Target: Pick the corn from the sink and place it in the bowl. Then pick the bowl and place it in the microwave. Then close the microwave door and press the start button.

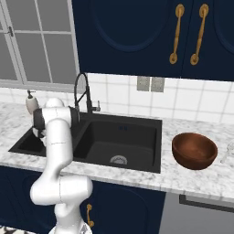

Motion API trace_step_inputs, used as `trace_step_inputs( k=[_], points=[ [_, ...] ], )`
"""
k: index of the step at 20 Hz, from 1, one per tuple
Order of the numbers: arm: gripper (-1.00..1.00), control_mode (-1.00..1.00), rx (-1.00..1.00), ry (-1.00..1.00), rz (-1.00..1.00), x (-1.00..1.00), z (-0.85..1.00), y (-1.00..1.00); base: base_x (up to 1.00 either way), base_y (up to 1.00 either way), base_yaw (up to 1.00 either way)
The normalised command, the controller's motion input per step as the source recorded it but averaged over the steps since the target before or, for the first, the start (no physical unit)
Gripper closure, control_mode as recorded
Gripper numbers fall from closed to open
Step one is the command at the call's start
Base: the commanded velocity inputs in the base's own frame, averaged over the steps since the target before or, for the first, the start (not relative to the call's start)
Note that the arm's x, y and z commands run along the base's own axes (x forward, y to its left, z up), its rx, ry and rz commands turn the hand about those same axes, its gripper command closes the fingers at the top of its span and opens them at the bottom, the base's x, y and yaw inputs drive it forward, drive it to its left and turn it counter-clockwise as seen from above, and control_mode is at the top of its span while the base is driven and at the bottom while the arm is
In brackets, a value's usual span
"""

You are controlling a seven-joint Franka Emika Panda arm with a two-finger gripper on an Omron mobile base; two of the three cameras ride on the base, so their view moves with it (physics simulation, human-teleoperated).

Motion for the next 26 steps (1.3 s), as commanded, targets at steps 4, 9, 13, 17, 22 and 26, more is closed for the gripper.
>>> trace_step_inputs(
  k=[4,9,13,17,22,26],
  points=[
    [1.00,-1.00,0.00,-0.08,0.00,-0.09,1.00,0.00,0.00,0.00,0.00],
    [1.00,-1.00,0.00,0.00,0.00,-0.16,1.00,-0.08,0.00,0.00,0.00],
    [1.00,-1.00,0.00,0.00,-0.01,-0.51,1.00,-0.34,0.00,0.00,0.00],
    [1.00,-1.00,0.00,0.00,-0.03,-0.79,0.94,-0.54,0.00,0.00,0.00],
    [1.00,-1.00,0.03,0.00,-0.04,-0.88,0.48,-0.83,0.00,0.00,0.00],
    [1.00,-1.00,0.09,0.00,-0.06,-0.80,0.16,-0.99,0.00,0.00,0.00]
  ],
)
